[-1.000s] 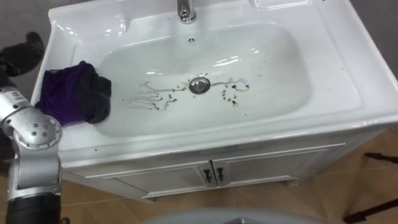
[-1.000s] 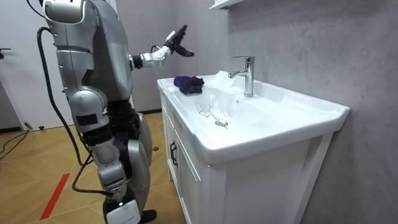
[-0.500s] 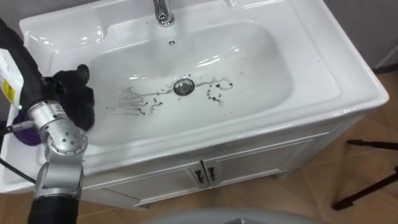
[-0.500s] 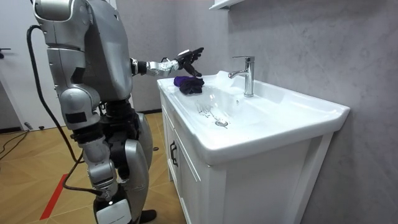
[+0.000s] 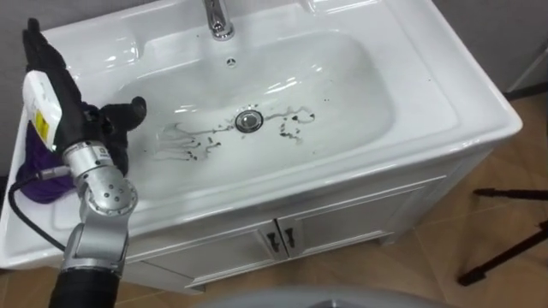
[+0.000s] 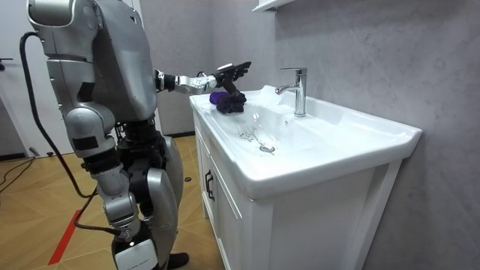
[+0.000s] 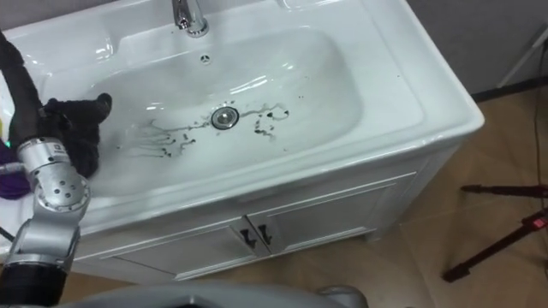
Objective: Wipe basin
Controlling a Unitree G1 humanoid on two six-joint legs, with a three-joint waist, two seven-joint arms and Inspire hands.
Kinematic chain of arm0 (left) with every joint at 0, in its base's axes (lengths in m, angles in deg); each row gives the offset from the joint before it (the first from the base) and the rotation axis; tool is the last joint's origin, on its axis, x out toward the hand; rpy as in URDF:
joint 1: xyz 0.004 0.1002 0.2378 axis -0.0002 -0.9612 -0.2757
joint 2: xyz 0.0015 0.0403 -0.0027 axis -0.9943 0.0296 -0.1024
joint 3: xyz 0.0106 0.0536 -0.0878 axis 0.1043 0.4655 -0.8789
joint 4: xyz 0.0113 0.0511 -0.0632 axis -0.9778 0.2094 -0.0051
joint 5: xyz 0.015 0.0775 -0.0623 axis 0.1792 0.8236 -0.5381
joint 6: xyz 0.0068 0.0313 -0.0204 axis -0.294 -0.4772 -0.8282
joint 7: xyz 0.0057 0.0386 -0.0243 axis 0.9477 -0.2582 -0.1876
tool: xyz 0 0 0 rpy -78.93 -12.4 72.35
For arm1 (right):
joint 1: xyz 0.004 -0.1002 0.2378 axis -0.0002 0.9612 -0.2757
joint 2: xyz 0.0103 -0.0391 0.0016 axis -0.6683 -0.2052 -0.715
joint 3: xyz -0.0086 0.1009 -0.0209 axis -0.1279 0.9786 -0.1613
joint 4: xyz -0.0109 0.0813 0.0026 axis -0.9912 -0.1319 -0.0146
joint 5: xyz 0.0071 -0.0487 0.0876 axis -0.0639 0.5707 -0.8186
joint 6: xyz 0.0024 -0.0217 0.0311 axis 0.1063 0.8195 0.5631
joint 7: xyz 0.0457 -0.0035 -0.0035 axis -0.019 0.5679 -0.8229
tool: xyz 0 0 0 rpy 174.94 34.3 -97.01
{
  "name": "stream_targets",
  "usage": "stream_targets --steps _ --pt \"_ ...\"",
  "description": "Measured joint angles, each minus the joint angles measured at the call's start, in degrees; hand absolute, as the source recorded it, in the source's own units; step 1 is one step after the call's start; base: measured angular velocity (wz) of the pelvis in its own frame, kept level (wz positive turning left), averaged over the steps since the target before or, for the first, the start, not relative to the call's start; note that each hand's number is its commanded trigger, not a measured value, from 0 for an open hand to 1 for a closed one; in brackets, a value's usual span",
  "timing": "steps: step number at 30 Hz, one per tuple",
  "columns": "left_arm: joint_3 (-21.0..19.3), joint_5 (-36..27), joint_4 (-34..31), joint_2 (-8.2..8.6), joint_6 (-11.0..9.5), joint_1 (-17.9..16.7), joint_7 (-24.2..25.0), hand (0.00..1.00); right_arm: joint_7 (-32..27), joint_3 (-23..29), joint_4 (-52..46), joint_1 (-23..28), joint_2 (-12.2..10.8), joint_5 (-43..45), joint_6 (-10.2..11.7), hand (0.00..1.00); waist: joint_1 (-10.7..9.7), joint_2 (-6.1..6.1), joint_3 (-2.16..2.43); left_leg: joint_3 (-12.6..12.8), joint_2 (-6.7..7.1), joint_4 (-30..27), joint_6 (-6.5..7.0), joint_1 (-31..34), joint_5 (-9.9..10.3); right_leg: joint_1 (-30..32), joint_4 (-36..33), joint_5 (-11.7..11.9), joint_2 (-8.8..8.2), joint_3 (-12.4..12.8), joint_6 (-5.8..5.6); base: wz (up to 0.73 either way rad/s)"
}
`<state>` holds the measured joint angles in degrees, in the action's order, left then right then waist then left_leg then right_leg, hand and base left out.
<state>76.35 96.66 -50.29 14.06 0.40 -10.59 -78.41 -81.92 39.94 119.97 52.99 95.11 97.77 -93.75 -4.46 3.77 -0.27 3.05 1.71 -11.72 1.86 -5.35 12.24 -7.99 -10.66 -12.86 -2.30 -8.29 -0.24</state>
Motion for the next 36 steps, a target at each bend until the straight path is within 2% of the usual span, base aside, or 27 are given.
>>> stream_targets --steps 3,6,10,18,23,27,36 --pt "0.0 0.05 0.74 0.0 -0.01 0.0 0.39 0.0 0.2 0.06 -0.02 -0.23 0.0 0.1 -0.03 0.0 0.05 -0.1 -0.06 0.11 0.01 0.12 0.0 -0.28 0.0 -0.12 0.07 0.0 0.03 0.38 0.0 -0.07" --pt "0.07 0.51 4.68 0.09 0.01 -0.01 1.96 0.0 1.13 0.09 -0.13 -0.44 0.0 0.21 -0.03 0.0 0.02 -0.17 -0.08 0.29 -0.01 0.2 0.0 -0.4 0.0 -0.15 0.02 0.0 0.04 0.37 0.0 -0.04" --pt "0.06 0.49 8.63 0.98 0.73 -0.11 4.06 0.0 1.36 0.09 -0.24 -0.44 -0.02 0.16 -0.04 0.0 0.13 -0.52 -0.23 0.36 -0.02 0.21 0.0 -0.25 0.01 -0.04 0.02 -0.02 0.03 0.31 -0.03 0.02" --pt "0.03 0.74 9.76 1.28 0.76 -0.25 4.2 0.0 1.63 0.11 0.15 -0.44 -0.12 0.13 -0.37 0.0 0.22 -0.77 -0.08 0.34 -0.01 0.46 0.0 -0.29 0.01 -0.23 0.05 -0.04 0.07 0.3 -0.05 0.0" --pt "-0.18 5.73 10.97 1.28 1.24 -0.72 4.19 0.0 1.35 0.15 0.21 -0.45 -0.15 0.18 -1.48 0.0 0.42 -0.77 0.15 0.31 -0.01 0.34 0.0 -0.35 0.01 -0.26 0.06 -0.03 0.1 0.31 -0.04 0.0" --pt "-0.08 10.71 11.45 1.42 2.18 -1.42 4.19 0.0 0.47 0.02 0.22 -0.51 -0.18 0.13 -2.5 0.0 0.51 -0.87 0.4 0.48 -0.03 0.28 0.0 -0.37 0.01 -0.26 0.11 -0.03 0.1 0.28 -0.04 0.0" --pt "-0.07 18.17 11.75 1.44 6.41 -2.11 3.97 0.0 -0.18 0.06 -0.31 -0.11 0.0 0.17 -4.53 0.0 0.39 -0.34 0.76 0.61 -0.1 0.54 -0.01 -0.35 0.02 0.1 0.04 -0.02 0.14 0.31 -0.02 0.0"
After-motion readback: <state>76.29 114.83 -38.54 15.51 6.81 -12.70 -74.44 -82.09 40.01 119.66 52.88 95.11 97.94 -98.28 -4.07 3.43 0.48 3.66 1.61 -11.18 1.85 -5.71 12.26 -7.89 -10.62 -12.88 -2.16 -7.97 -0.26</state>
